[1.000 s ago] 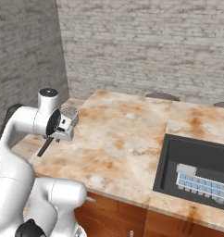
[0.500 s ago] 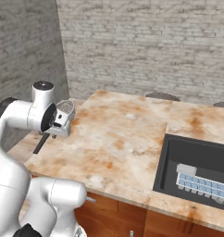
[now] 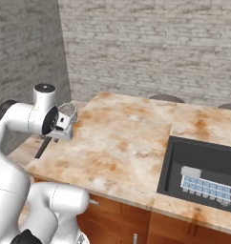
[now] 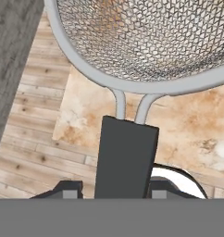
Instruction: Pick the tupperware and strainer and place them in the sink. Then turn on the water.
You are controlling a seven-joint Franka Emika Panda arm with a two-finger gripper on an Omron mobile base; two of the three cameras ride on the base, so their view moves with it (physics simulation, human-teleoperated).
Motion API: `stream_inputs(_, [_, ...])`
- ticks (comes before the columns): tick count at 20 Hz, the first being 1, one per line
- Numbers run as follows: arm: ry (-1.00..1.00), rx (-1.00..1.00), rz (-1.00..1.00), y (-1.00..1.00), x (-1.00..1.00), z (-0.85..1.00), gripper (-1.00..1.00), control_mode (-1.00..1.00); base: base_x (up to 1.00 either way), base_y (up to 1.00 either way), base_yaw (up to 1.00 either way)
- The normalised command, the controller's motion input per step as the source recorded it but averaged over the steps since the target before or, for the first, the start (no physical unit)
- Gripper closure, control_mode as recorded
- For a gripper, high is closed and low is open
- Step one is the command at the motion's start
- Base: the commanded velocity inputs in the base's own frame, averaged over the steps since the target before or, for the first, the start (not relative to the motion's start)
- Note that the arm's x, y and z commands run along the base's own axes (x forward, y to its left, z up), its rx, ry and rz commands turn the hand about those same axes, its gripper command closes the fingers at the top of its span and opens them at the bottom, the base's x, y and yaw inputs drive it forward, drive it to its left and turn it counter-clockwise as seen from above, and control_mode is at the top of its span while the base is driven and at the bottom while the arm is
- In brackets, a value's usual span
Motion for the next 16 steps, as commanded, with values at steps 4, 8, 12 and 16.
stream_inputs(4, [0.0,0.0,0.0,0.0,0.0,0.0,1.0,1.0,-1.0,-0.78,-0.3])
stream_inputs(8, [0.0,0.0,0.0,0.0,0.0,0.0,1.0,1.0,-0.54,-0.99,-0.33])
stream_inputs(12, [0.0,0.0,0.0,0.0,0.0,0.0,1.0,1.0,0.12,-0.84,-0.12])
stream_inputs(16, [0.0,0.0,0.0,0.0,0.0,0.0,1.0,1.0,0.3,-0.73,0.0])
